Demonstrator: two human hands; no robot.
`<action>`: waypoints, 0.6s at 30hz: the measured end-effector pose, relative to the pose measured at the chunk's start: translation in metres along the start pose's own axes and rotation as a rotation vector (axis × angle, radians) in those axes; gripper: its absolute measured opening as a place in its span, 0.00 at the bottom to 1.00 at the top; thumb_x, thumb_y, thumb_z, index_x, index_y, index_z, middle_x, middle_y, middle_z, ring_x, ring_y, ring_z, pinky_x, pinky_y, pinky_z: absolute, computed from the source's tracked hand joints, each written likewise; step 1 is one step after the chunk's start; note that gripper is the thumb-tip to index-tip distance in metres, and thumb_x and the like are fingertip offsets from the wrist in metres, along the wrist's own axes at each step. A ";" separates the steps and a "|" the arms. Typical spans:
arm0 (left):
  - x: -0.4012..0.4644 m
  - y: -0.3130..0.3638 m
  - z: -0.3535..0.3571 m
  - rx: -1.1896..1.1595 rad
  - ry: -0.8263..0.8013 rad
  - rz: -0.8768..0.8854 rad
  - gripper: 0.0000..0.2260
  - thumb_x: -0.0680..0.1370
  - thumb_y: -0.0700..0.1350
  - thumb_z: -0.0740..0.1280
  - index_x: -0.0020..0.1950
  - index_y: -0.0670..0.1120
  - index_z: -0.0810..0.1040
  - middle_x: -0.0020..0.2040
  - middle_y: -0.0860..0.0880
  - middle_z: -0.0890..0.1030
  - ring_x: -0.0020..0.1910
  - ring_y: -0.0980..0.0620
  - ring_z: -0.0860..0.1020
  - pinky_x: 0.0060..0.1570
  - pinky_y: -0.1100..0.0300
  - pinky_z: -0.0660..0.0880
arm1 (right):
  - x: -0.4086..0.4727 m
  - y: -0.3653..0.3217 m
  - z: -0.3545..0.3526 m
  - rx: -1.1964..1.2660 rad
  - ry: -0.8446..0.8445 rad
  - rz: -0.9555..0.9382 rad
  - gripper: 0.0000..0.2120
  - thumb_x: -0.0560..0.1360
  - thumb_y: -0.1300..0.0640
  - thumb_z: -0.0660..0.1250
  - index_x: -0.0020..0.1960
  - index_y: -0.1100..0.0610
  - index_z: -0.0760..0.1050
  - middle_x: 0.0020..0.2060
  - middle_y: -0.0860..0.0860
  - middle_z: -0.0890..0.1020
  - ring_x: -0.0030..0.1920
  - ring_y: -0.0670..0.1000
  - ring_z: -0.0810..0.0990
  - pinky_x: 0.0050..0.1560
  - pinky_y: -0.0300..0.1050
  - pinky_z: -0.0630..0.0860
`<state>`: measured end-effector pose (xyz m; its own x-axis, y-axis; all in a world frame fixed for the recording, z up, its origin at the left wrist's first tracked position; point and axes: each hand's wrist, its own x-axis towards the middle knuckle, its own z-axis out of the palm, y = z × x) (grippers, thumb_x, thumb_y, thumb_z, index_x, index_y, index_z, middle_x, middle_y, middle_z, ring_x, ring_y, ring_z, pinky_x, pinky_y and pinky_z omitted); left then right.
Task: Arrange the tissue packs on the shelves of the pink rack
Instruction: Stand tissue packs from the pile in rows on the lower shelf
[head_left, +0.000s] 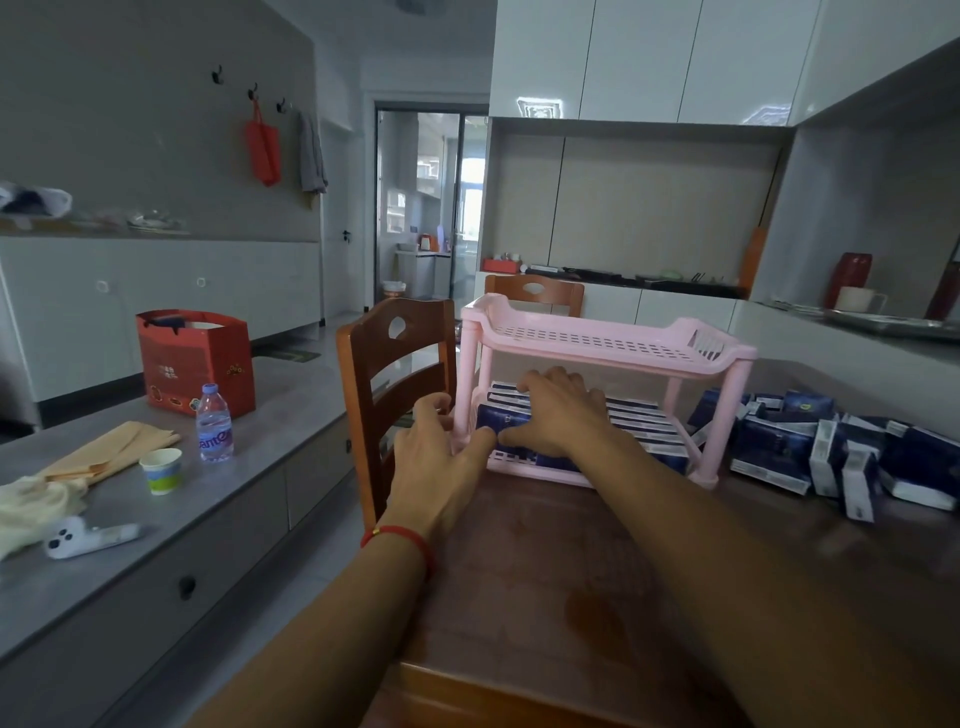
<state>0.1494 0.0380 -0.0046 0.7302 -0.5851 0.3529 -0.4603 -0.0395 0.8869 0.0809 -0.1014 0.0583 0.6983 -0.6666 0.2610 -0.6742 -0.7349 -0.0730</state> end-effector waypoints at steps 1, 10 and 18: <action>-0.001 0.000 0.000 0.002 0.000 0.002 0.31 0.66 0.67 0.63 0.66 0.57 0.63 0.60 0.54 0.75 0.64 0.46 0.74 0.64 0.42 0.74 | 0.000 -0.001 -0.001 -0.017 -0.007 -0.006 0.36 0.68 0.40 0.75 0.71 0.50 0.67 0.68 0.56 0.70 0.69 0.60 0.68 0.68 0.62 0.67; -0.003 0.003 -0.001 0.007 -0.003 0.001 0.28 0.68 0.65 0.63 0.64 0.58 0.61 0.61 0.51 0.75 0.65 0.45 0.73 0.64 0.42 0.74 | 0.002 -0.006 0.004 -0.036 0.045 0.049 0.31 0.70 0.55 0.77 0.70 0.47 0.71 0.66 0.55 0.72 0.69 0.60 0.67 0.67 0.61 0.65; -0.005 0.007 -0.002 -0.001 -0.005 -0.014 0.31 0.66 0.66 0.63 0.65 0.57 0.62 0.63 0.50 0.76 0.66 0.44 0.73 0.64 0.43 0.75 | 0.003 -0.005 0.009 -0.053 0.091 0.066 0.30 0.70 0.51 0.77 0.69 0.48 0.71 0.66 0.54 0.73 0.69 0.59 0.67 0.67 0.61 0.64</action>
<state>0.1438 0.0427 0.0001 0.7338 -0.5886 0.3393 -0.4501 -0.0470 0.8918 0.0887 -0.1009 0.0506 0.6289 -0.6972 0.3441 -0.7315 -0.6806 -0.0420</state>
